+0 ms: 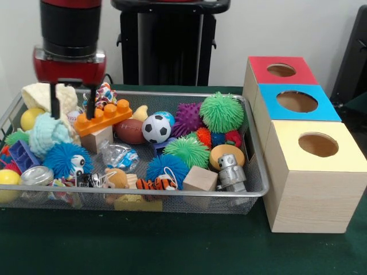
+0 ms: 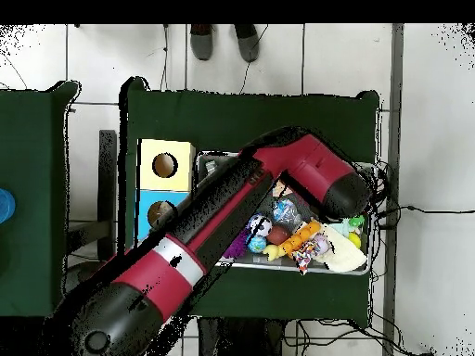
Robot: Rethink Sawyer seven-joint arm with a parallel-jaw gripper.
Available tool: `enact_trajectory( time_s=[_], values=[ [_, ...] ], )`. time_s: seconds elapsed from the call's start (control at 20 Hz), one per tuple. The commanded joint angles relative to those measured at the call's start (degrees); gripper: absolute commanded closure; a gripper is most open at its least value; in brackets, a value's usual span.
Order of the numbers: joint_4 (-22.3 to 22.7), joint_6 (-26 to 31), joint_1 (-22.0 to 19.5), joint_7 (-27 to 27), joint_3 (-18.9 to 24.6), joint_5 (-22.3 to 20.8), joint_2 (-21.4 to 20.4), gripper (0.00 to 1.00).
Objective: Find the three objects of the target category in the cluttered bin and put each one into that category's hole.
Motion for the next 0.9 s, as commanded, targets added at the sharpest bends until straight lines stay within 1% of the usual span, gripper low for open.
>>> enact_trajectory(
  time_s=[0.05,0.2,0.45,0.65,0.75,0.9],
  values=[
    [-4.91,1.55,-3.82,-15.39,8.59,-1.84,4.68,0.0],
    [-4.93,1.35,-3.59,-14.08,8.58,-2.11,5.04,0.0],
    [-3.15,2.74,-1.72,-10.71,9.07,-0.46,5.36,0.0],
    [-2.16,2.6,-0.96,-7.99,10.04,1.26,5.1,0.0],
    [-1.37,3.54,-0.79,-8.49,10.99,2.43,4.31,0.0],
    [-0.67,2.96,-0.81,-9.18,12.44,2.88,3.23,0.0]
  ],
)
